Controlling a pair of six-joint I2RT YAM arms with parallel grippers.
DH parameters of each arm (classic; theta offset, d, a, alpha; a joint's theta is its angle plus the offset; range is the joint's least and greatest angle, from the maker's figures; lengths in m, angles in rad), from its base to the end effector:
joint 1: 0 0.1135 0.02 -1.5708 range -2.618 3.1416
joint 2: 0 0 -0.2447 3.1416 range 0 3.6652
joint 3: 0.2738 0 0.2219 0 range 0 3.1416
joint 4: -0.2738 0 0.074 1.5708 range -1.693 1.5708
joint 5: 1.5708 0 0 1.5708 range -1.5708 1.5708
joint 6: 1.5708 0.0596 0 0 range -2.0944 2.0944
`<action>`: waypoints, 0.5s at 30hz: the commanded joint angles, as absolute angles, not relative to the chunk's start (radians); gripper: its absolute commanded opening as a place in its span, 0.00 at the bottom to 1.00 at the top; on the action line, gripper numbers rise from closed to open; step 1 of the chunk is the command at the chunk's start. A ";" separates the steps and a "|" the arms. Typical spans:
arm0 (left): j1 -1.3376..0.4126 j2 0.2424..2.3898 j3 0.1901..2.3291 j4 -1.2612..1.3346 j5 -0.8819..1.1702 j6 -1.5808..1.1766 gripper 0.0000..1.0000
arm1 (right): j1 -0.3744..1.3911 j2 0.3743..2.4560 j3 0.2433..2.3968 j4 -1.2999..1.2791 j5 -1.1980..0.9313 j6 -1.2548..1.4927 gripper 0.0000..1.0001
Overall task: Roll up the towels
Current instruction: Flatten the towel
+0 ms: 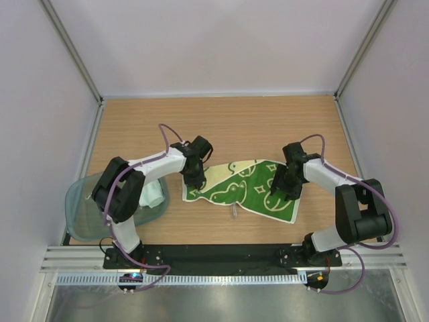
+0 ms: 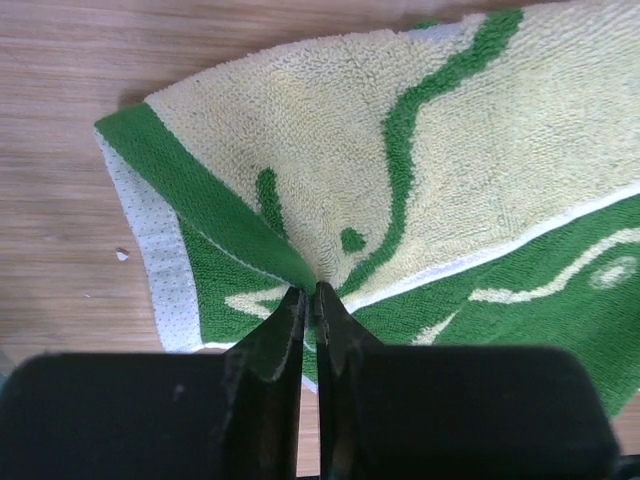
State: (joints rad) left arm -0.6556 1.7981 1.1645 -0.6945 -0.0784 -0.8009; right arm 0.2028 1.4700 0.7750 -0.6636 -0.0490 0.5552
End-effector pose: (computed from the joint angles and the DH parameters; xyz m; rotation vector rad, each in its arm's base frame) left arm 0.2525 -0.1883 0.1443 -0.2247 2.8961 -0.1507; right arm 0.2208 0.0484 0.1357 0.5107 2.9125 0.1838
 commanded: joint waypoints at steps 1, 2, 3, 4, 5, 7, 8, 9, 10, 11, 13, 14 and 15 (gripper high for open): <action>-0.661 1.763 1.224 -0.724 -0.084 -0.801 0.06 | 0.206 1.459 0.758 -0.638 -0.058 0.561 0.63; -0.661 1.756 1.226 -0.726 -0.083 -0.801 0.07 | 0.207 1.463 0.756 -0.637 -0.058 0.564 0.63; -0.661 1.753 1.223 -0.730 -0.084 -0.801 0.09 | 0.206 1.466 0.756 -0.635 -0.055 0.563 0.63; -0.661 1.752 1.221 -0.730 -0.089 -0.801 0.11 | 0.207 1.466 0.756 -0.635 -0.055 0.564 0.63; -0.660 1.753 1.218 -0.730 -0.090 -0.799 0.13 | 0.206 1.470 0.756 -0.632 -0.055 0.565 0.63; -0.660 1.758 1.213 -0.730 -0.095 -0.798 0.17 | 0.206 1.473 0.756 -0.632 -0.058 0.563 0.63; -0.660 1.761 1.213 -0.730 -0.097 -0.798 0.17 | 0.206 1.473 0.755 -0.630 -0.060 0.563 0.63; -0.660 1.767 1.212 -0.729 -0.097 -0.798 0.18 | 0.206 1.473 0.756 -0.630 -0.061 0.561 0.63; -0.660 1.770 1.213 -0.730 -0.098 -0.798 0.19 | 0.206 1.473 0.756 -0.630 -0.063 0.561 0.63; -0.660 1.772 1.213 -0.729 -0.100 -0.798 0.19 | 0.207 1.473 0.756 -0.632 -0.064 0.561 0.63; -0.660 1.772 1.218 -0.732 -0.103 -0.795 0.21 | 0.206 1.470 0.756 -0.632 -0.066 0.560 0.63; -0.660 1.770 1.221 -0.738 -0.112 -0.793 0.21 | 0.206 1.470 0.756 -0.632 -0.066 0.560 0.63; -0.657 1.766 1.224 -0.741 -0.112 -0.790 0.22 | 0.206 1.468 0.756 -0.632 -0.067 0.560 0.63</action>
State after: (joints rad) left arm -0.6556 1.7885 1.1942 -0.7231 -0.0860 -0.8013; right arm 0.2028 1.4681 0.7731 -0.6605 -0.0555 0.5552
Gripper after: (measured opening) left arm 0.216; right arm 0.629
